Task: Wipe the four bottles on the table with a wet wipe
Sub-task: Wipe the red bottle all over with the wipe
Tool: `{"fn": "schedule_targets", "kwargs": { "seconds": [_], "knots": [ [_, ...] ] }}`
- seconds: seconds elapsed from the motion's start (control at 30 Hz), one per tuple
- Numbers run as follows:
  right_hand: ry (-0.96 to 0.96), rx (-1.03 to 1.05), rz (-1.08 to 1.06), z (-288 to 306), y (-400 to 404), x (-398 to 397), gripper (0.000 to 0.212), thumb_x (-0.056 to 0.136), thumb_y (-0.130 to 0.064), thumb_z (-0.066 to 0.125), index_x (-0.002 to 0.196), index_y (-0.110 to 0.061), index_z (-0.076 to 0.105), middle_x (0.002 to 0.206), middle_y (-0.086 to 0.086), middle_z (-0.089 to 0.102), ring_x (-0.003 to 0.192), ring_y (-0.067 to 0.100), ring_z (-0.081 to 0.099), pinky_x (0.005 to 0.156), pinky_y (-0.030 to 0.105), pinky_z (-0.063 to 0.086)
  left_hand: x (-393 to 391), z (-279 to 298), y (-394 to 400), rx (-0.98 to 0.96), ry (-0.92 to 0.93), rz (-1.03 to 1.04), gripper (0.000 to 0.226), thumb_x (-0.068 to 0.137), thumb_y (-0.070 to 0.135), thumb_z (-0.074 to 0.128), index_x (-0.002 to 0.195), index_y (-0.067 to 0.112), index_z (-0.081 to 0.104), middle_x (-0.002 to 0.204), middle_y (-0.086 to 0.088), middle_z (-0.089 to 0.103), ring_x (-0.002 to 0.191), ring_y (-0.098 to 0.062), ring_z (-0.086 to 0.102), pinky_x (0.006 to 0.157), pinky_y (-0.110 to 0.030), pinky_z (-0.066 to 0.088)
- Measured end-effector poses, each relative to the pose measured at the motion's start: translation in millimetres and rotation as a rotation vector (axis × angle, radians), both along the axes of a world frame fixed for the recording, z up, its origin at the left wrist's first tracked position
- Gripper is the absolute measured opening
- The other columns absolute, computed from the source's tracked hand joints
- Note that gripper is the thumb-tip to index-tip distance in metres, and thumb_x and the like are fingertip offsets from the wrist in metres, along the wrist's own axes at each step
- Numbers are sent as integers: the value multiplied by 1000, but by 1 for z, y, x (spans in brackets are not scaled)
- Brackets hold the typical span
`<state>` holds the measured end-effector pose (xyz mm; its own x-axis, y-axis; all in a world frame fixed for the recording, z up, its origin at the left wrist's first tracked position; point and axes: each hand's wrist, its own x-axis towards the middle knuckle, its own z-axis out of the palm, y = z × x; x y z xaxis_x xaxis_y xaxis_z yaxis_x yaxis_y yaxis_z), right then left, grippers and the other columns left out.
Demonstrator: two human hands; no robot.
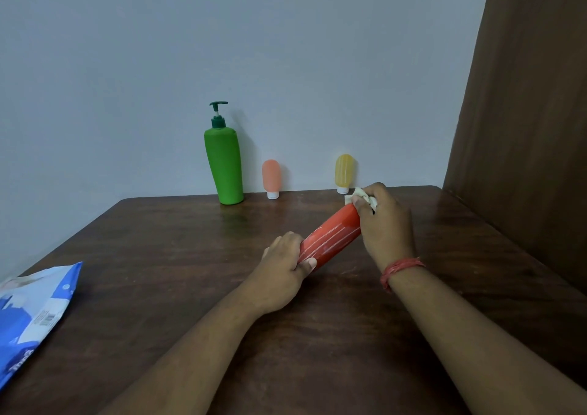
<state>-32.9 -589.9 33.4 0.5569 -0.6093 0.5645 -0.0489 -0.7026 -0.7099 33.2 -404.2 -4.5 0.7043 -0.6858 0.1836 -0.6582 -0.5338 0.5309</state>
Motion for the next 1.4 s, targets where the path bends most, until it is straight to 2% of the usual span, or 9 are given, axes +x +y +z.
{"fn": "schedule_targets", "kwargs": {
  "seconds": [0.13,0.23,0.37,0.5,0.6,0.87,0.93,1.17,1.4],
  "knots": [
    [-4,-12,-2,3,-4,1,28,105,-29,43,112,-12,64,111,3,60,96,13,54,76,24,43,-1,0,0,4,-2,-14,29,101,43,52,122,29,39,119,5,43,110,-15,45,97,-42,48],
    [-35,212,136,3,-14,2,27,105,-27,43,115,-17,67,106,0,66,97,13,60,72,22,46,0,0,1,-9,13,2,30,102,43,52,124,28,39,121,4,44,111,-15,46,98,-43,48],
    [-154,552,361,-2,-32,1,23,101,-11,51,110,-21,69,111,2,71,109,19,65,88,33,54,2,-2,3,-23,26,-2,28,102,43,51,124,28,39,120,4,45,111,-16,47,98,-45,48],
    [-77,459,451,-5,-40,4,28,101,-9,50,114,-21,72,115,0,71,113,17,64,99,41,52,4,-2,6,-28,61,-14,32,102,45,49,127,30,36,125,4,44,114,-15,46,99,-44,49],
    [-11,450,669,-2,-40,-1,33,101,-16,52,131,-25,62,130,-3,64,122,11,58,100,33,50,7,-3,8,-61,92,-18,29,103,45,48,126,31,36,125,3,46,113,-15,48,99,-45,48],
    [-7,151,233,-4,-37,3,20,83,-23,77,102,-19,71,97,-2,71,92,17,66,77,30,54,6,-2,9,-51,99,-23,28,103,45,48,125,33,35,126,4,45,114,-14,47,99,-41,48],
    [-23,112,208,-3,-35,1,16,83,-24,78,96,-19,69,93,-3,70,87,15,65,69,25,50,5,-1,10,-57,99,-30,27,104,43,48,125,32,35,126,4,45,114,-14,47,98,-39,47],
    [-34,281,616,-1,-30,-1,38,96,-19,63,129,-36,60,130,-8,62,120,9,57,94,28,52,4,2,10,-45,120,-53,37,103,43,49,134,31,32,132,4,43,119,-14,45,102,-41,46],
    [-63,138,234,0,-30,0,15,83,-21,77,92,-20,65,93,-3,69,86,15,63,67,25,48,5,1,10,-64,97,-54,31,103,42,50,128,29,36,126,2,46,112,-15,48,95,-37,47]
  ]
}}
